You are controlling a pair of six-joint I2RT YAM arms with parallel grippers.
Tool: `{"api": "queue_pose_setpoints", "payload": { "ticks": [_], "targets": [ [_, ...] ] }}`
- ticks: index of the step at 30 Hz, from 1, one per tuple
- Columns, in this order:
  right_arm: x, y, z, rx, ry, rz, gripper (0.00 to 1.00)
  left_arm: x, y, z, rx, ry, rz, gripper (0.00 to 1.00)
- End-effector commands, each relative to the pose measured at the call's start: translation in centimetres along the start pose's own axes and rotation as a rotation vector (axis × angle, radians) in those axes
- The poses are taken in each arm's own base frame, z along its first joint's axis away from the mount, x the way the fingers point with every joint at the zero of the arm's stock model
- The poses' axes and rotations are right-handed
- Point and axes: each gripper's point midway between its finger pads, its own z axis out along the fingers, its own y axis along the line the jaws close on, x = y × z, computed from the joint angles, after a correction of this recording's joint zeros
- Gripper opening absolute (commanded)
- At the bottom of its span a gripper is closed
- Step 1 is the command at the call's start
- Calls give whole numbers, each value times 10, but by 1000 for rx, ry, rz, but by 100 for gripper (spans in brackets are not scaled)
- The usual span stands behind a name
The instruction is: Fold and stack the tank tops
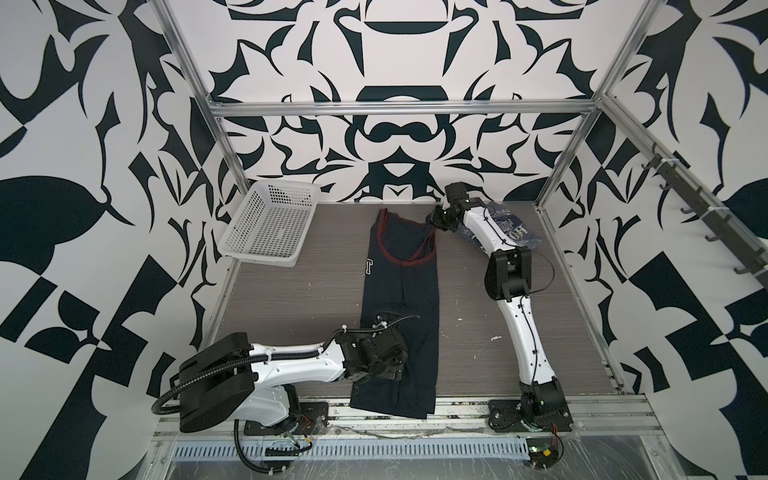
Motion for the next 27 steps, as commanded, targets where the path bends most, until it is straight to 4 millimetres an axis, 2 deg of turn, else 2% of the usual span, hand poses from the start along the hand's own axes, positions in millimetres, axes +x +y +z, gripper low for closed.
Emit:
{"api": "queue_pose_setpoints", "payload": {
  "ticks": [1,10,15,17,23,27],
  "targets": [
    [-15,-9,-31,187,-83,-123,10,7,9,6,-21,22,-17,84],
    [-8,-51,-33,452,-75,-256,6,5,12,6,-22,20,-29,84],
    [-11,-52,-31,535,-99,-372,6,3,-5,4,63,22,-9,82],
    [-11,-58,-31,563,-95,-382,6,2,-10,3,86,18,0,82],
    [-14,-70,-32,661,-95,-468,6,22,-26,16,105,141,75,79],
    [-15,-88,-38,773,-79,-527,4,40,-31,20,129,183,86,78]
  ]
}}
